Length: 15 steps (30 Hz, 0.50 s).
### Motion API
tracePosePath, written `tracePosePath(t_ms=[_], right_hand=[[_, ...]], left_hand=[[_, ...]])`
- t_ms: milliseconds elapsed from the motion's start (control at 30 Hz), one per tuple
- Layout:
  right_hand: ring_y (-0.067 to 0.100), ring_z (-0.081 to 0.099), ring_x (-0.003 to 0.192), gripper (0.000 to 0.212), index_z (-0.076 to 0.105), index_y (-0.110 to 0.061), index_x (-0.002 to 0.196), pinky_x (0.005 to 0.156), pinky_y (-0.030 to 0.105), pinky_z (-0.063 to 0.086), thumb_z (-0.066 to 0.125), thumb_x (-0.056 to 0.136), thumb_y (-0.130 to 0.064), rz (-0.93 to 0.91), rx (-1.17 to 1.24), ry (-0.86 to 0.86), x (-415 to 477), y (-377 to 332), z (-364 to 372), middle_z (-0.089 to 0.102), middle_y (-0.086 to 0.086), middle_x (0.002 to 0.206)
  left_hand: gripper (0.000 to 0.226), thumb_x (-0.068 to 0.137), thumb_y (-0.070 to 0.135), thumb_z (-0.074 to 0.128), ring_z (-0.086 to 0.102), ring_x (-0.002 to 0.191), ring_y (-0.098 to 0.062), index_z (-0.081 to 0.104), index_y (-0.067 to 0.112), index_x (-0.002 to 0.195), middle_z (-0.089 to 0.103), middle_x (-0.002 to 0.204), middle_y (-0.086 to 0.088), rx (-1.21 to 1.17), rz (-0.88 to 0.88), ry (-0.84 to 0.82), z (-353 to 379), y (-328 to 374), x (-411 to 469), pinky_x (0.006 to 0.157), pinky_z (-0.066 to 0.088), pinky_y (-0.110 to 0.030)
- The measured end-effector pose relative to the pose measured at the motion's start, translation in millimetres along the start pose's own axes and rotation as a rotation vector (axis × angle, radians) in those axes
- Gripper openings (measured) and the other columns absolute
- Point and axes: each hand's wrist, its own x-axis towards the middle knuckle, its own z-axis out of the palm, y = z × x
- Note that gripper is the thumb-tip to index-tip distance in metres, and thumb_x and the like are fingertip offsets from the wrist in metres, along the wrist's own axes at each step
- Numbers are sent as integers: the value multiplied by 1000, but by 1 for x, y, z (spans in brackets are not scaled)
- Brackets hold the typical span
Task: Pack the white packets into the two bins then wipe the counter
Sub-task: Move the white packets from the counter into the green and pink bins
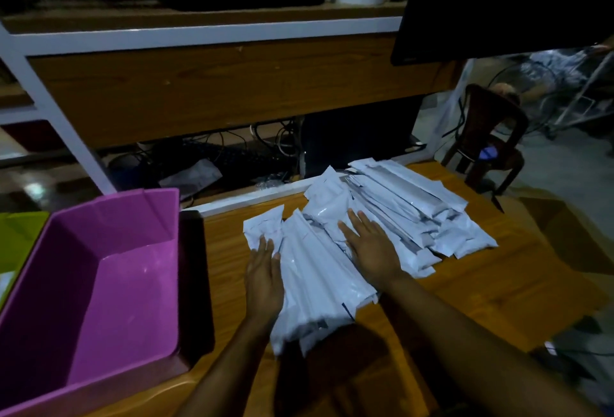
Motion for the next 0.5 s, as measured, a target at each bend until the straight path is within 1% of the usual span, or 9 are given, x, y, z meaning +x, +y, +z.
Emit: tracePosePath(t_ms=[67, 100, 133, 167, 200, 267, 333, 400, 500], right_hand=[[35, 37, 139, 57, 50, -16, 139, 106, 53, 41, 62, 85, -2, 28, 41, -17, 10, 2, -1, 39, 13, 151], [36, 38, 138, 58, 51, -14, 138, 103, 53, 43, 63, 84, 1, 48, 69, -10, 13, 2, 3, 40, 14, 150], [37, 36, 139, 57, 51, -13, 138, 103, 53, 42, 61, 85, 4, 54, 76, -4, 10, -2, -11, 40, 15, 150], [36, 31, 142, 55, 48, -12, 140, 106, 53, 39, 56, 88, 5, 47, 75, 38, 7, -6, -24, 36, 14, 153], [34, 24, 145, 55, 44, -13, 143, 110, 51, 35, 50, 91, 5, 78, 99, 46, 10, -8, -28, 30, 12, 156], [28, 16, 148, 55, 40, -15, 146, 115, 47, 30, 44, 95, 4, 165, 174, 101, 9, -14, -41, 23, 8, 159], [28, 17, 148, 50, 42, -15, 145, 113, 48, 33, 44, 97, 0, 229, 249, 235, -8, -29, -61, 26, 9, 158], [27, 19, 148, 44, 45, -15, 143, 112, 47, 35, 43, 100, -7, 255, 341, 349, -26, -48, -82, 28, 9, 157], [19, 14, 149, 41, 45, -20, 143, 112, 35, 29, 40, 103, -19, 251, 481, 458, -61, -86, -102, 25, 0, 158]], left_hand=[[46, 105, 32, 35, 28, 145, -12, 42, 11, 145, 31, 155, 2, -21, 3, 22, -4, 6, 6, 118, 22, -30], [47, 105, 33, 35, 26, 145, -12, 42, 11, 146, 30, 156, 3, -20, 2, 17, -4, 6, 7, 118, 23, -31], [48, 104, 35, 34, 25, 146, -12, 41, 12, 146, 29, 157, 4, -26, 44, 46, -11, 14, 4, 119, 23, -32], [49, 104, 37, 33, 22, 147, -12, 40, 13, 147, 27, 158, 5, -18, 91, 67, -20, 25, 3, 119, 23, -34], [51, 103, 39, 31, 19, 148, -12, 40, 15, 147, 26, 158, 6, -12, 101, 69, -21, 29, 6, 119, 22, -34], [54, 101, 42, 29, 14, 149, -13, 37, 17, 149, 22, 159, 9, 13, 140, 67, -27, 41, 7, 120, 18, -35], [54, 101, 43, 27, 10, 150, -12, 33, 21, 150, 19, 160, 11, 16, 182, 81, -42, 59, -7, 120, 16, -35], [53, 101, 41, 27, 7, 150, -9, 29, 23, 152, 15, 161, 14, 21, 232, 89, -58, 77, -22, 120, 14, -34], [50, 102, 33, 31, 7, 150, -9, 28, 23, 152, 15, 161, 14, 83, 313, 115, -85, 96, -49, 121, 11, -35]])
